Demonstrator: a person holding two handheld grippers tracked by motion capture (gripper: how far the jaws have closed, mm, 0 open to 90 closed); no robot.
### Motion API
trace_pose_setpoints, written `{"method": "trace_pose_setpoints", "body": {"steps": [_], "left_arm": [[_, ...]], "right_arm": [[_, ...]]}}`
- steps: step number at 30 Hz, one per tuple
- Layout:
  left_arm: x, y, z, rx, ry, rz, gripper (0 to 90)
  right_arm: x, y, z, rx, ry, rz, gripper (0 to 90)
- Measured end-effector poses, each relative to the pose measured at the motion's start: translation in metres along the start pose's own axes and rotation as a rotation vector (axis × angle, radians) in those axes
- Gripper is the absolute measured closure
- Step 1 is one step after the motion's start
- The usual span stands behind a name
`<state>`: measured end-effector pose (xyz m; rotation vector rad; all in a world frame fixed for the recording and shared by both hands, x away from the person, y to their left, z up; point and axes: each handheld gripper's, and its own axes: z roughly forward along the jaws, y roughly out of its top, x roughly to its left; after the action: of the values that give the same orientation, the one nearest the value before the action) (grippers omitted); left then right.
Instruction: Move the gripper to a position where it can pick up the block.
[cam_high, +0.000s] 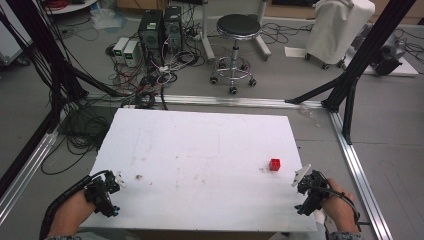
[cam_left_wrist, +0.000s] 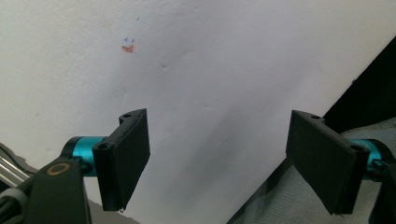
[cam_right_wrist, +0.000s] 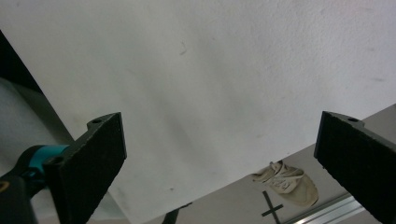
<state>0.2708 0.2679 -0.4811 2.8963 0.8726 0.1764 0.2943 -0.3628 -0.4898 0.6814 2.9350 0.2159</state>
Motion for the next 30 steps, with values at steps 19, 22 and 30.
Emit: {"method": "trace_pose_setpoints", "body": {"steps": [19,22,30], "left_arm": [[0.001,-0.003,0.001,0.000,0.002,-0.008,22.0],[0.001,-0.003,0.001,-0.001,0.003,-0.008,22.0],[0.001,-0.004,0.003,0.005,-0.002,-0.013,22.0]], "right_arm": [[-0.050,0.027,-0.011,0.041,0.007,-0.180,1.5],[-0.055,0.030,-0.013,0.042,-0.002,-0.203,1.5],[-0.072,0.047,-0.019,0.041,0.004,-0.255,1.5]]}}
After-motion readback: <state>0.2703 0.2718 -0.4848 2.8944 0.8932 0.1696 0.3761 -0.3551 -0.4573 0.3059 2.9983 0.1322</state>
